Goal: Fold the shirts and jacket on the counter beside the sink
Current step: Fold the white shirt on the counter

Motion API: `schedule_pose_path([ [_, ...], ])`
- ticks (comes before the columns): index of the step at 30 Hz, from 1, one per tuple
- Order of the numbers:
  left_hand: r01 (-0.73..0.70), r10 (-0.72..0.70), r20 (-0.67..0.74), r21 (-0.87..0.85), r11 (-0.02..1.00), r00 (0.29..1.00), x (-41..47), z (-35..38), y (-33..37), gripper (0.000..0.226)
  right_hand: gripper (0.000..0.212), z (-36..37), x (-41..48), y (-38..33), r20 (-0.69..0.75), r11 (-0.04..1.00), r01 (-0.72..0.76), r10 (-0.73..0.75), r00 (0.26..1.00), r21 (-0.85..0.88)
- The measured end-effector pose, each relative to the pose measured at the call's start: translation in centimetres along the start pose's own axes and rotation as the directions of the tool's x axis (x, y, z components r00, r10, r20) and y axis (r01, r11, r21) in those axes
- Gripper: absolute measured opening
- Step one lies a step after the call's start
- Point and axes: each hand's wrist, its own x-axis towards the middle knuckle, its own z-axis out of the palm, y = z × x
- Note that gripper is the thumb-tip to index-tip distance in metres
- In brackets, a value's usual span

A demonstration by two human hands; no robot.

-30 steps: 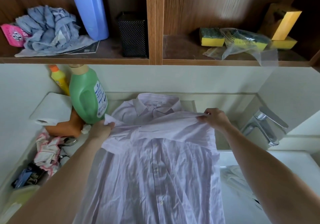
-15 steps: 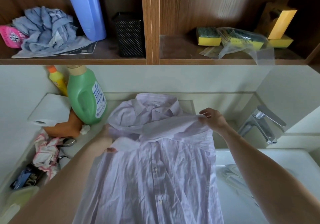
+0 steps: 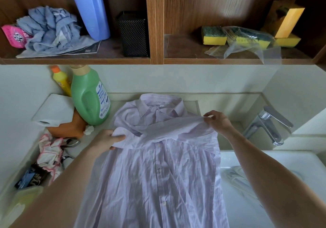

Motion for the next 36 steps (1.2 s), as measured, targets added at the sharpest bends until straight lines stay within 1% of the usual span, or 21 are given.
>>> schedule_pose_path([
  [2,0.03,-0.038,-0.186,-0.043,0.999,0.982,0.5,-0.2,-0.1,0.023,0.016,-0.2,-0.4,-0.3,0.0,1.0,0.01,-0.01,1.0,-0.021],
  [3,0.067,-0.079,-0.236,-0.062,0.996,0.969,0.7,-0.5,-0.3,0.024,0.018,-0.3,-0.6,-0.5,-0.025,0.998,0.019,-0.021,0.999,-0.061],
  [5,0.178,-0.194,-0.232,-0.09,0.98,0.953,0.9,-0.7,-0.7,0.028,0.026,0.1,-1.3,-0.8,-0.151,0.967,0.076,-0.115,0.982,-0.245],
  [6,0.23,-0.25,-0.192,-0.117,0.966,0.949,0.7,-0.5,-0.8,0.038,0.029,0.8,-1.8,-1.0,-0.195,0.935,0.135,-0.207,0.959,-0.327],
  [7,0.256,-0.274,-0.145,-0.132,0.958,0.951,0.4,-0.1,-0.8,0.051,0.031,1.8,-2.5,-1.4,-0.195,0.898,0.209,-0.302,0.933,-0.388],
  [8,0.24,-0.255,-0.117,-0.127,0.962,0.96,0.3,0.3,-0.8,0.061,0.031,3.0,-3.2,-1.7,-0.147,0.854,0.287,-0.382,0.912,-0.434],
  [10,0.11,-0.116,-0.135,-0.049,0.993,0.984,0.2,0.9,-0.7,0.069,0.029,5.4,-4.4,-2.1,-0.008,0.776,0.43,-0.489,0.872,-0.462],
  [12,-0.016,0.011,-0.174,-0.027,1.0,0.985,0.2,1.1,-0.4,0.058,0.035,7.0,-5.1,-1.8,0.062,0.722,0.522,-0.559,0.827,-0.455],
  [14,-0.036,0.013,-0.14,-0.163,0.986,0.99,0.1,1.2,0.5,0.04,0.058,8.1,-5.5,-0.9,0.128,0.632,0.594,-0.624,0.771,-0.497],
  [16,-0.021,-0.005,-0.096,-0.266,0.964,0.995,-0.1,1.0,1.4,0.045,0.083,8.9,-6.1,0.1,0.252,0.506,0.642,-0.638,0.728,-0.575],
  [18,-0.003,-0.019,-0.075,-0.282,0.959,0.997,0.2,0.7,2.2,0.05,0.085,9.4,-6.4,1.0,0.337,0.435,0.635,-0.583,0.739,-0.639],
  [19,0.001,-0.022,-0.071,-0.283,0.959,0.997,0.3,0.6,2.5,0.053,0.087,9.5,-6.4,1.3,0.33,0.435,0.607,-0.558,0.762,-0.665],
  [21,-0.012,-0.02,-0.093,-0.325,0.946,0.996,0.4,0.5,3.5,0.055,0.096,9.0,-6.5,1.3,0.257,0.472,0.534,-0.531,0.807,-0.702],
  [22,-0.027,-0.019,-0.124,-0.363,0.932,0.992,0.4,0.5,3.8,0.054,0.094,8.7,-6.5,1.2,0.213,0.496,0.51,-0.538,0.816,-0.703],
  [24,-0.057,-0.03,-0.178,-0.465,0.883,0.984,0.4,0.2,4.7,0.054,0.078,7.9,-6.2,1.1,0.161,0.521,0.481,-0.544,0.824,-0.705],
  [26,-0.076,-0.05,-0.204,-0.564,0.822,0.978,0.2,-0.1,5.4,0.053,0.058,7.3,-6.0,1.2,0.208,0.493,0.471,-0.496,0.843,-0.732],
  [28,-0.079,-0.071,-0.214,-0.619,0.782,0.974,0.0,-0.3,5.8,0.052,0.057,7.3,-6.0,1.5,0.28,0.506,0.453,-0.382,0.881,-0.734],
  [30,-0.078,-0.076,-0.211,-0.635,0.768,0.975,-0.2,-0.2,6.1,0.052,0.052,7.4,-6.3,1.9,0.283,0.522,0.416,-0.319,0.905,-0.744],
  [31,-0.08,-0.074,-0.21,-0.641,0.763,0.975,-0.3,-0.1,6.1,0.053,0.045,7.4,-6.5,1.9,0.273,0.525,0.405,-0.313,0.91,-0.748],
  [34,-0.101,-0.078,-0.239,-0.657,0.747,0.968,0.0,-0.6,5.7,0.056,0.029,7.2,-6.9,1.4,0.201,0.56,0.404,-0.389,0.899,-0.723],
  [36,-0.113,-0.092,-0.267,-0.66,0.743,0.959,0.7,-1.2,5.2,0.058,0.018,6.3,-7.1,0.6,0.071,0.611,0.414,-0.505,0.86,-0.675],
])
